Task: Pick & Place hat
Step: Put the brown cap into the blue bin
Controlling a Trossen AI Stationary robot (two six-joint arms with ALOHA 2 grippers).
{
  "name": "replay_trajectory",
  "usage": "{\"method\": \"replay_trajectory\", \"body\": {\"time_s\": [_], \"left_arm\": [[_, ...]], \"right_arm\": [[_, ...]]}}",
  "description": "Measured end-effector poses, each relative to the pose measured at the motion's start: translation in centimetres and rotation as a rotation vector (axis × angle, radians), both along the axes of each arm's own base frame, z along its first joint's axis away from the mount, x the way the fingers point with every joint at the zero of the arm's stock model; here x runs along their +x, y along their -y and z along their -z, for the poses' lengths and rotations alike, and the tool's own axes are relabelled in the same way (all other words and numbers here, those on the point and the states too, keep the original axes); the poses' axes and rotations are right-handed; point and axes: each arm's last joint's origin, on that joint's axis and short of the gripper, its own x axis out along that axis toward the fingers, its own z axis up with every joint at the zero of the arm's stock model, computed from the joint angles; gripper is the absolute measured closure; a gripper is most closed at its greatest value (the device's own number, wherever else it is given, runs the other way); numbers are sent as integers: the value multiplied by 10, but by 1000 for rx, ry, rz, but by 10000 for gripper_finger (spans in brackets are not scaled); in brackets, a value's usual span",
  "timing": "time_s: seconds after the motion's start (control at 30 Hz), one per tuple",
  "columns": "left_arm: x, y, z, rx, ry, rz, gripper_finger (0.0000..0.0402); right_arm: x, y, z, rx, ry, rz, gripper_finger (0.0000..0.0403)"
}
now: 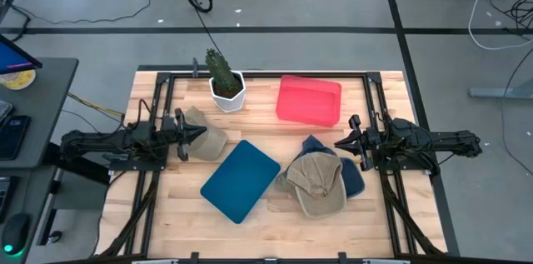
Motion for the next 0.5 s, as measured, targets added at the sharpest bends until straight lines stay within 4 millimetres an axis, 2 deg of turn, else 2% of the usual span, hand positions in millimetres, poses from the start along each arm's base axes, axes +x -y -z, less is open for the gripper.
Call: {"method": "replay_trajectory", "body": {"time_s": [0.5], "left_arm": [[0,0,-4,-530,194,43,399]], "right_arm": [[0,0,0,-1,1,0,371]]}}
